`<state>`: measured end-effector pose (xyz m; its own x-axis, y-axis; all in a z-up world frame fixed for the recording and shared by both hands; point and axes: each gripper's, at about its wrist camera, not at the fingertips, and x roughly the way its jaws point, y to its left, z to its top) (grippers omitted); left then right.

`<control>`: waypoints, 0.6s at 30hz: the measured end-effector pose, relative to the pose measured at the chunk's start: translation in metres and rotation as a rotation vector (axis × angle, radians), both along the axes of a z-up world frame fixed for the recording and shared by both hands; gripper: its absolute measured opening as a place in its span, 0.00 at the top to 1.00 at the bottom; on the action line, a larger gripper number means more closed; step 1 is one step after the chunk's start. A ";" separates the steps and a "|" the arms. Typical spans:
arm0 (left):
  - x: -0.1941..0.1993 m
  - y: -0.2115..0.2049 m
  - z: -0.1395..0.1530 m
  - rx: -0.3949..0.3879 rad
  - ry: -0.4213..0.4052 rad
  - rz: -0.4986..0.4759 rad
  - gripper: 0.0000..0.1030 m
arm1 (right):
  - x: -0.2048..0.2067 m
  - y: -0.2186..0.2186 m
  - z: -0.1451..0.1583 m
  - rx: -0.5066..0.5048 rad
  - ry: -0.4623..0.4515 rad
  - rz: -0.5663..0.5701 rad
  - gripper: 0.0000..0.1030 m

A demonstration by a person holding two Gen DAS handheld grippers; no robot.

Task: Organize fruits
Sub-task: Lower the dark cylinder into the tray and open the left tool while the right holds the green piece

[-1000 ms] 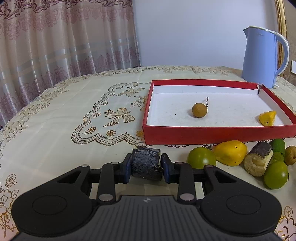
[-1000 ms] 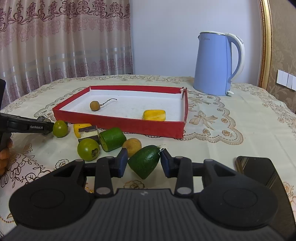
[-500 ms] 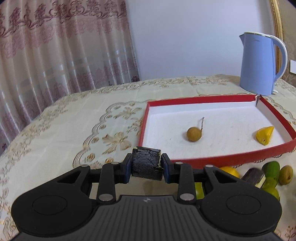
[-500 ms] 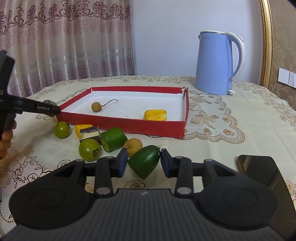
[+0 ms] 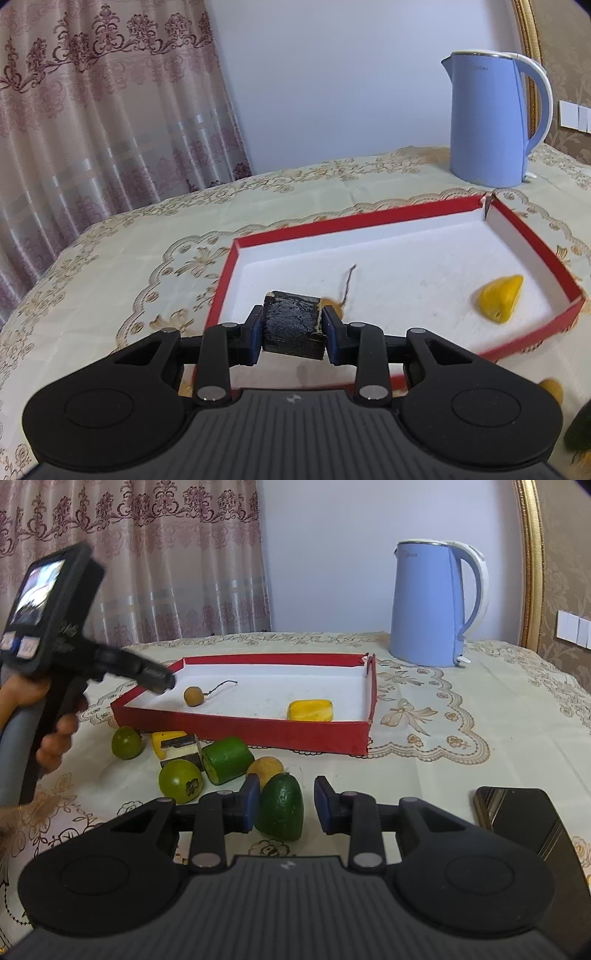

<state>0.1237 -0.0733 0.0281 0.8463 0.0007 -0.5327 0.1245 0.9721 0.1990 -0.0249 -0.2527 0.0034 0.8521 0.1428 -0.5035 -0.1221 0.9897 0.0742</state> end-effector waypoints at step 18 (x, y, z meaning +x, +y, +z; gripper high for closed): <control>0.051 -0.054 0.001 0.014 0.062 -0.073 0.69 | 0.007 0.010 -0.012 -0.026 0.066 0.034 0.74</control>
